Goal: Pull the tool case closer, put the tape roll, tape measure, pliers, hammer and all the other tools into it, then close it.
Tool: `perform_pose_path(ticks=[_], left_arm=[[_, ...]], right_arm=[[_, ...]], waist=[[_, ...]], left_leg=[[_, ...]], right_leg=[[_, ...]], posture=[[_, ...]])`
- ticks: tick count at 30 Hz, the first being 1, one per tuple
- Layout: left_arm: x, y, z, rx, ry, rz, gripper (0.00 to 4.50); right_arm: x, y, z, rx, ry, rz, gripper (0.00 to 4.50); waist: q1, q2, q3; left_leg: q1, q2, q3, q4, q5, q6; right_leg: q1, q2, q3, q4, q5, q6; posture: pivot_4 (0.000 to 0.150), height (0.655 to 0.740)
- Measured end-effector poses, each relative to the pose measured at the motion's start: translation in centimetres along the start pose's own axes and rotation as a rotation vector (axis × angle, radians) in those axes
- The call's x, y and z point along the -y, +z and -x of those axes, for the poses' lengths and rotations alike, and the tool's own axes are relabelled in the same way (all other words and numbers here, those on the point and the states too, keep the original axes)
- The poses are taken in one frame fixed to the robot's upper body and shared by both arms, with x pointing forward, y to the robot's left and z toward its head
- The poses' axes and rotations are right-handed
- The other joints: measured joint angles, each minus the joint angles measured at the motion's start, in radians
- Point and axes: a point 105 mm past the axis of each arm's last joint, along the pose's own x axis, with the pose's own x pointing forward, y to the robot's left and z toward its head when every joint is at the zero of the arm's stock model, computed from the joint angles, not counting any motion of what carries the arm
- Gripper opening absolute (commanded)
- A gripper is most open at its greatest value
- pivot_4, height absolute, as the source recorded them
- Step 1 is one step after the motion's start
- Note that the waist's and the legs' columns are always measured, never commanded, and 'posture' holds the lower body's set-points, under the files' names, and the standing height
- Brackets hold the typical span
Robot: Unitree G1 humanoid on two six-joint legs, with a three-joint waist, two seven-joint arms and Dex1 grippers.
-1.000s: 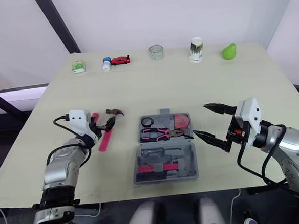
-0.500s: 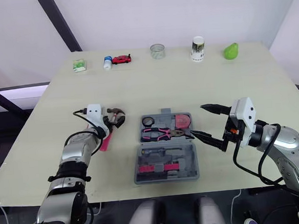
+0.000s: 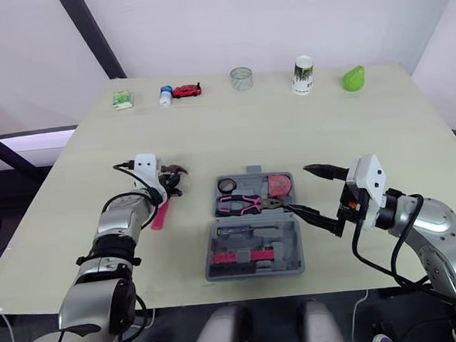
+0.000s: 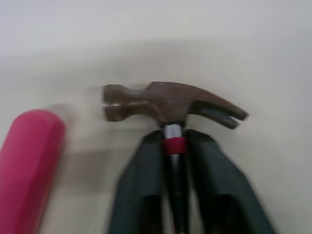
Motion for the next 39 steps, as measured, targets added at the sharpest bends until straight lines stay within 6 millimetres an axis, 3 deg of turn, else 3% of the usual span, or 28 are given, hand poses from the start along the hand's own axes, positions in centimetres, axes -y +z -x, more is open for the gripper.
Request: perform_pose_path(ticks=[12, 26, 34, 39], left_arm=[[0.9, -0.8, 1.5, 0.0, -0.036, -0.038, 0.02], [2.5, -4.6, 8.8, -0.076, -0.154, -0.091, 0.02], [1.9, -3.1, 11.7, -0.055, -0.367, -0.269, 0.02], [3.0, -2.2, 12.7, -0.08, -0.542, -0.349, 0.02]], right_arm=[[0.0, -0.3, 0.1, -0.005, -0.001, 0.005, 4.5], [-0.4, -0.8, 0.4, -0.002, 0.0, -0.012, 4.5], [-0.2, -1.2, 0.3, -0.006, 0.026, -0.027, 4.5], [-0.1, -1.0, 0.1, 0.005, 0.033, -0.017, 4.5]], waist=[[-0.003, 0.0, 0.0], [-0.003, 0.0, 0.0], [-0.002, 0.001, 0.001], [-0.002, 0.001, 0.001]], left_leg=[[0.0, 0.002, 0.0, 0.0, 0.0, 0.0], [0.0, 0.004, 0.001, -0.001, 0.0, 0.0], [-0.001, 0.003, 0.001, -0.001, 0.0, 0.0], [-0.001, 0.003, 0.001, -0.001, 0.0, 0.0]], right_leg=[[0.0, 0.0, 0.001, 0.0, 0.0, 0.0], [-0.001, -0.001, 0.002, 0.0, 0.0, 0.0], [-0.001, -0.001, 0.001, -0.001, 0.0, -0.001], [-0.002, -0.001, 0.001, -0.001, 0.0, -0.001]], posture=[[0.15, 0.74], [0.15, 0.74], [0.15, 0.74], [0.15, 0.74]])
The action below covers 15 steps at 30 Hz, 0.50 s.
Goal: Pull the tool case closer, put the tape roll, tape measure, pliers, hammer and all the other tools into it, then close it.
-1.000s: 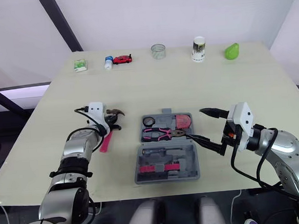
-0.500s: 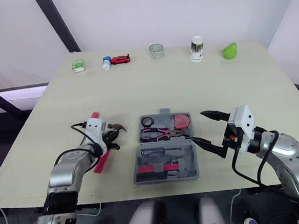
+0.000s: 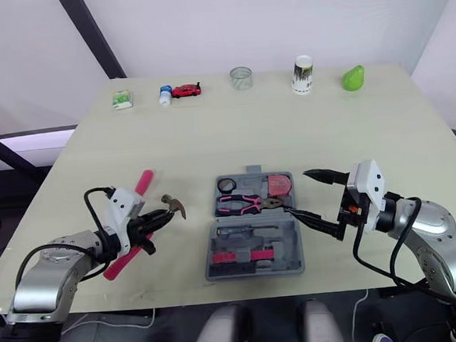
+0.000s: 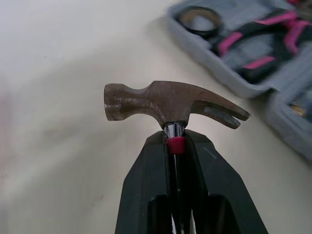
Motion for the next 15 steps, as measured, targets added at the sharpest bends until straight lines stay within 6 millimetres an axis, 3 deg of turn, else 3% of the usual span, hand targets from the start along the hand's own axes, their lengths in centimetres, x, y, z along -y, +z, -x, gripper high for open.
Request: perform_pose_path(ticks=[3, 6, 15], left_arm=[[2.0, 2.8, -0.9, -0.02, -0.189, -0.11, 0.02], [3.5, 5.6, -1.9, 0.022, -0.274, -0.206, 0.02], [8.5, 10.0, -5.6, 0.043, -0.476, -0.306, 0.02]], right_arm=[[0.0, -0.2, -0.1, 0.004, 0.002, -0.007, 4.5], [-0.1, -0.3, -0.2, 0.009, 0.001, -0.008, 4.5], [-0.4, -0.7, 0.3, 0.007, -0.047, -0.02, 4.5]], waist=[[0.005, -0.001, 0.001], [0.0, -0.001, 0.0], [-0.002, -0.001, 0.001]], left_leg=[[-0.001, 0.0, -0.001, 0.0, 0.0, 0.0], [-0.001, -0.001, 0.0, 0.001, 0.0, 0.0], [-0.001, -0.002, 0.0, 0.001, 0.0, 0.0]], right_leg=[[0.0, 0.0, -0.002, 0.0, 0.0, 0.0], [0.0, 0.001, 0.0, 0.0, 0.0, 0.0], [-0.001, 0.004, 0.001, 0.0, 0.0, 0.0]], posture=[[0.15, 0.74], [0.15, 0.74], [0.15, 0.74]])
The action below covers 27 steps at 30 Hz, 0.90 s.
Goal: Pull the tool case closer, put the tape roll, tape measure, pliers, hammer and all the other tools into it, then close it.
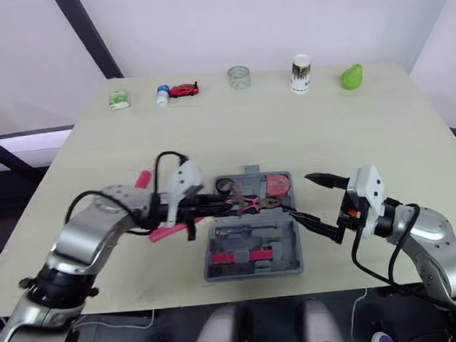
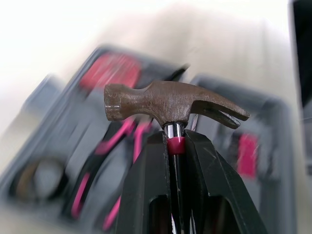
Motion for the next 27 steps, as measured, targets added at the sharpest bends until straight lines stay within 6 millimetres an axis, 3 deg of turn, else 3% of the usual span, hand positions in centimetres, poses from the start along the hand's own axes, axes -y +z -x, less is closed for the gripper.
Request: perform_pose_path(ticks=[3, 7, 10, 13, 18, 22, 27], left_arm=[[0.3, 1.1, -1.5, -0.023, -0.072, -0.037, 0.02], [1.1, 1.1, -3.5, -0.085, -0.158, -0.043, 0.02], [1.8, 0.9, -4.5, -0.141, -0.207, -0.056, 0.02], [2.1, 0.4, -5.3, -0.205, -0.221, -0.089, 0.02], [3.1, -0.1, -5.9, -0.268, -0.26, -0.041, 0.02], [3.8, -1.0, -6.2, -0.355, -0.284, -0.054, 0.02], [3.6, -0.6, -6.8, -0.403, -0.279, -0.113, 0.02]], right_arm=[[0.0, -0.2, 0.2, -0.006, -0.026, -0.005, 4.5], [-0.3, -0.4, 1.1, -0.025, -0.06, -0.005, 4.5], [-0.4, -0.7, 2.5, -0.057, -0.069, -0.012, 4.5], [-1.0, -0.8, 5.2, -0.127, -0.017, -0.026, 4.5], [-1.9, -0.9, 6.8, -0.178, 0.084, -0.038, 4.5], [-1.3, -0.9, 7.2, -0.183, 0.084, -0.03, 4.5], [-1.2, -0.7, 6.4, -0.156, 0.1, -0.011, 4.5]], waist=[[0.0, 0.0, 0.0], [0.0, 0.0, 0.0], [0.0, 0.0, 0.0], [0.004, 0.001, 0.001], [-0.002, 0.001, 0.001], [0.0, 0.001, 0.001], [0.003, 0.001, 0.001]], left_leg=[[0.0, 0.0, 0.0, 0.0, 0.0, 0.0], [0.0, -0.001, 0.0, 0.0, 0.0, 0.0], [0.0, -0.001, 0.0, 0.0, 0.0, 0.0], [0.0, -0.002, -0.001, 0.0, 0.0, 0.0], [0.0, -0.001, 0.0, 0.001, 0.0, 0.0], [0.0, -0.001, 0.0, 0.001, 0.0, 0.0], [0.0, -0.001, 0.0, 0.001, 0.0, 0.0]], right_leg=[[0.0, 0.0, 0.0, 0.0, 0.0, 0.0], [0.0, 0.0, 0.001, 0.0, 0.0, 0.0], [0.0, 0.001, 0.001, 0.0, 0.0, 0.0], [0.0, 0.001, 0.002, -0.001, 0.0, 0.0], [0.0, 0.002, 0.003, 0.0, 0.0, 0.0], [0.0, 0.002, 0.003, 0.0, 0.0, 0.0], [0.0, 0.002, 0.003, 0.0, 0.0, 0.0]], posture=[[0.15, 0.74], [0.15, 0.74], [0.15, 0.74], [0.15, 0.74], [0.15, 0.74], [0.15, 0.74], [0.15, 0.74]])
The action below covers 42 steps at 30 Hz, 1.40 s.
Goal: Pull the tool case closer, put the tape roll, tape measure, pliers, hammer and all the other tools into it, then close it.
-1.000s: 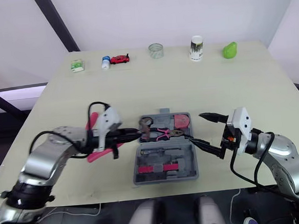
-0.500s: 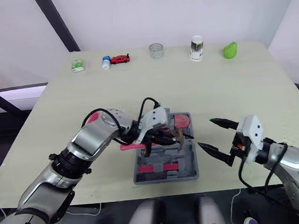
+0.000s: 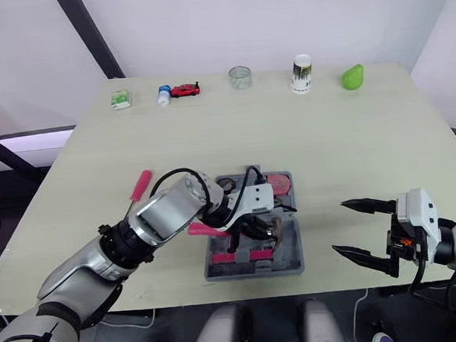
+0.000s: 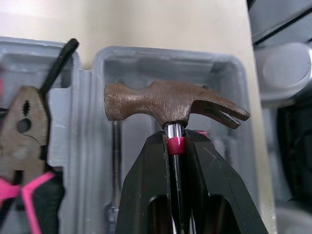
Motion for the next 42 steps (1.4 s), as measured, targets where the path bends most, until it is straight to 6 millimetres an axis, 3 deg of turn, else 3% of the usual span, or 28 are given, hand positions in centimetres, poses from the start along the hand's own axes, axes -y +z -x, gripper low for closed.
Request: perform_pose_path(ticks=[8, 17, 28, 30, 33, 42], left_arm=[[0.1, 0.6, -2.2, -0.058, -0.042, -0.02, 0.02], [0.0, 0.6, -3.3, -0.122, -0.067, 0.004, 0.02], [-0.8, 0.5, -3.5, -0.142, -0.062, 0.027, 0.02], [-0.8, 0.5, -3.4, -0.143, -0.065, 0.025, 1.01], [-0.4, 0.6, -3.4, -0.14, -0.086, 0.014, 2.11], [-0.4, 0.7, -3.5, -0.138, -0.071, -0.019, 2.11]], right_arm=[[0.1, -0.2, -0.5, 0.004, 0.001, 0.0, 4.5], [0.0, -0.3, -0.7, 0.023, -0.04, -0.01, 4.5], [0.0, -0.5, -0.7, 0.029, -0.068, 0.0, 4.5], [-0.1, -0.5, -0.8, 0.029, -0.069, 0.003, 4.5], [-0.2, -0.6, -0.9, 0.033, -0.064, 0.003, 4.5], [-0.2, -0.7, -1.0, 0.039, -0.062, 0.015, 4.5]], waist=[[-0.001, 0.0, 0.0], [0.001, 0.0, 0.0], [-0.002, 0.0, 0.0], [-0.002, 0.0, 0.0], [-0.002, 0.0, 0.0], [0.0, 0.0, 0.0]], left_leg=[[0.0, 0.0, 0.0, 0.0, 0.0, 0.0], [-0.001, 0.0, 0.0, 0.001, 0.0, 0.0], [0.0, 0.0, -0.001, 0.001, 0.0, 0.0], [0.0, 0.0, -0.001, 0.001, 0.0, 0.0], [0.0, 0.0, -0.001, 0.001, 0.0, 0.0], [0.0, 0.0, 0.0, 0.001, 0.0, 0.0]], right_leg=[[0.0, 0.0, 0.0, 0.0, 0.0, 0.0], [0.0, 0.0, 0.0, 0.0, 0.0, 0.0], [0.0, 0.0, 0.0, 0.0, 0.0, 0.0], [0.0, 0.0, 0.001, 0.0, 0.0, 0.0], [0.0, 0.0, 0.0, 0.0, 0.0, 0.0], [0.0, 0.0, 0.001, 0.001, 0.0, 0.0]], posture=[[0.15, 0.74], [0.15, 0.74], [0.15, 0.74], [0.15, 0.74], [0.15, 0.74], [0.15, 0.74]])
